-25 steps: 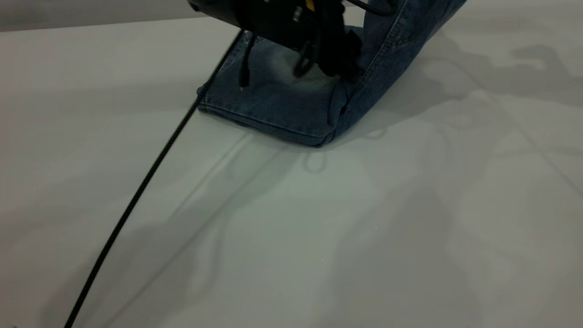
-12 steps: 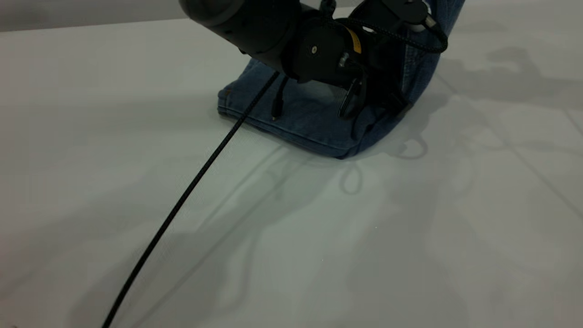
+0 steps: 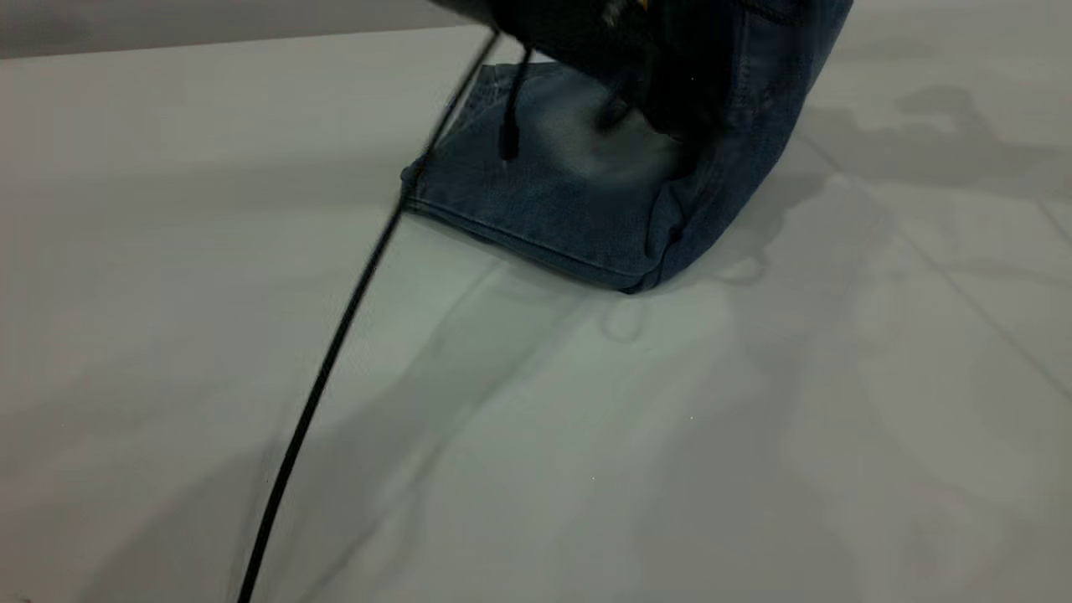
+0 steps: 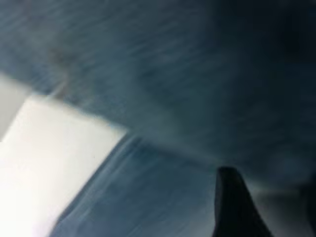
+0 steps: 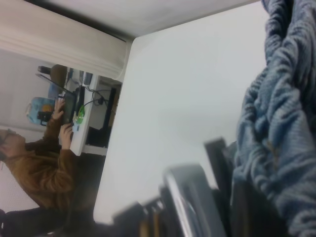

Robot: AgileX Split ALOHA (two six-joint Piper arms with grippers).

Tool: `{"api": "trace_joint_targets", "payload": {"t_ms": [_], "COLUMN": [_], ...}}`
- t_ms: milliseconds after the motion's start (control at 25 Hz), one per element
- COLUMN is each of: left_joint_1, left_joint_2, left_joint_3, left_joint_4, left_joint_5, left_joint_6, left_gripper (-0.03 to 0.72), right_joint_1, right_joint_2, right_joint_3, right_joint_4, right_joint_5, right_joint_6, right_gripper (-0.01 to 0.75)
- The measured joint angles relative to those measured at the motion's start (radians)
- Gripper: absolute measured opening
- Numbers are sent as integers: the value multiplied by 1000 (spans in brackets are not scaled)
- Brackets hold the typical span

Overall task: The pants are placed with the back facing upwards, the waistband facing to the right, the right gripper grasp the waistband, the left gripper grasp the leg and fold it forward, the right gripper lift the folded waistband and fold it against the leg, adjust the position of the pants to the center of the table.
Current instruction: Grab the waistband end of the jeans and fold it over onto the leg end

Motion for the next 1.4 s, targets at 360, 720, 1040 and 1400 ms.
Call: {"api": "trace_joint_targets", "payload": {"t_ms": [360,720,1040,1400], "left_joint_1": [134,121,51,88], "left_joint_2": [-19,49,71,1], "left_joint_3": [1,1,1,2], "left_joint_4": [2,-1,-12,-5], "left_joint_5": [223,209,159,171], "left_joint_6": [1,14,2,-19], "left_gripper": [330,330,326,326], "right_joint_1": [0,62,81,109], "right_joint_2": [0,-10,-10,-10], "right_joint_3": [0,-1,-1,-1], "right_joint_4": [64,128,125,86], "right_joint_5": [0,2,4,1], "right_joint_6": [-14,-44,-42,-45], "right_gripper": [108,108,108,108]}}
